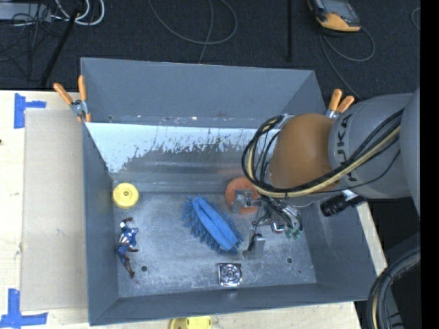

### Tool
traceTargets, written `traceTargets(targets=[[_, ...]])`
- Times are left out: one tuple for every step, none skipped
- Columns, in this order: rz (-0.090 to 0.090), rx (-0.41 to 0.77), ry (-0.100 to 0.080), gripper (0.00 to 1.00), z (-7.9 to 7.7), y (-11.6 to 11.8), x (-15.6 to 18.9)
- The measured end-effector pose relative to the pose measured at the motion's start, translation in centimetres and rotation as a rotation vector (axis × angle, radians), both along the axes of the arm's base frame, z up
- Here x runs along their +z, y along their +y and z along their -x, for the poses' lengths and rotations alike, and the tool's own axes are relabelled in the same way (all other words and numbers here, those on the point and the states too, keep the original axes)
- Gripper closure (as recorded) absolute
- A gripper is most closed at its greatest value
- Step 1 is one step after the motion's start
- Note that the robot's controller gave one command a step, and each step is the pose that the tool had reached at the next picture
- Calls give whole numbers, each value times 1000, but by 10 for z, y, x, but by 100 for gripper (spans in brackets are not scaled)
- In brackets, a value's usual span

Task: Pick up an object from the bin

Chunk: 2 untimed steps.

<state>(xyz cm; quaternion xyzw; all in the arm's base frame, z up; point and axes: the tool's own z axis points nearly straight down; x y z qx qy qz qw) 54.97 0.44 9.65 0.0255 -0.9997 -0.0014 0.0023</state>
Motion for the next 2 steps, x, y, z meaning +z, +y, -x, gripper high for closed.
traceTargets(targets=[[2,-82,-7,0,-34,15,-18],[3,-165,-4,100,-14,22,-27]])
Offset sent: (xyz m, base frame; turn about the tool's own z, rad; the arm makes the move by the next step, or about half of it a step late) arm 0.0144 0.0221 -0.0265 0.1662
